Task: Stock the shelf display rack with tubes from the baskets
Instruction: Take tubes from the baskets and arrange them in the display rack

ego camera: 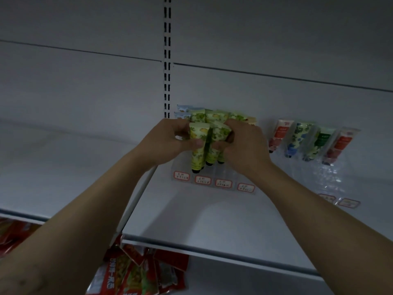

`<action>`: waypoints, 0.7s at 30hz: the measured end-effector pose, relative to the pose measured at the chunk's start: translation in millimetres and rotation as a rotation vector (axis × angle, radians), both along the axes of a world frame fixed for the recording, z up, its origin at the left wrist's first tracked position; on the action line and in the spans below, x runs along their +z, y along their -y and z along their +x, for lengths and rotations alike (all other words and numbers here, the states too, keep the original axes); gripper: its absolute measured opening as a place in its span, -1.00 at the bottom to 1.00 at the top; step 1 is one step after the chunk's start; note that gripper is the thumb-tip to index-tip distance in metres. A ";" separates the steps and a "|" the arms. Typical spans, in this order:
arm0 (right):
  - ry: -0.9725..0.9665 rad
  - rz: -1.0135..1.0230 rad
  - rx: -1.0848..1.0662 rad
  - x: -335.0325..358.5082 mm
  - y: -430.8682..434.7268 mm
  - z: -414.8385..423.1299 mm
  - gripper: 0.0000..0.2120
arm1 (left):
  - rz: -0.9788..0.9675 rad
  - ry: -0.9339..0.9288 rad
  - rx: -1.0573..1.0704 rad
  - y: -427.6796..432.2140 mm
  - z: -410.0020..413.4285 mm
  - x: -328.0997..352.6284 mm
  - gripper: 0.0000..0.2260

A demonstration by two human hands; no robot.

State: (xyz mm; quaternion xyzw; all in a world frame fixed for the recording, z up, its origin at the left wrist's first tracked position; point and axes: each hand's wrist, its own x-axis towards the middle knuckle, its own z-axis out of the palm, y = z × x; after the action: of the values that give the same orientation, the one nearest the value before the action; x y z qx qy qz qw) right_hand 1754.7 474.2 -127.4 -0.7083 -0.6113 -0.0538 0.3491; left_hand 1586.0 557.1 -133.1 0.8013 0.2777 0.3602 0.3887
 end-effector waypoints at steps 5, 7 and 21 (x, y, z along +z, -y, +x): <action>0.104 0.010 -0.042 -8.7 4.9 0.7 -0.72 | -0.008 -0.023 -0.006 -2.7 -1.6 -0.6 -0.83; 0.120 -0.028 -0.044 -9.9 7.1 -0.3 -0.81 | -0.001 -0.025 0.005 -3.1 -0.8 -0.5 -0.82; 0.403 -0.119 0.045 25.3 -2.4 1.8 -0.79 | -0.002 -0.044 0.032 -2.2 1.8 4.3 -0.82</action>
State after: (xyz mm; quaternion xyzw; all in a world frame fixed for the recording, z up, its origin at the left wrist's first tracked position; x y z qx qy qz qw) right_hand 1756.5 476.6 -102.1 -0.6888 -0.6864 -0.1502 0.1784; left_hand 1587.7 559.3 -128.8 0.8041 0.2994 0.3483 0.3773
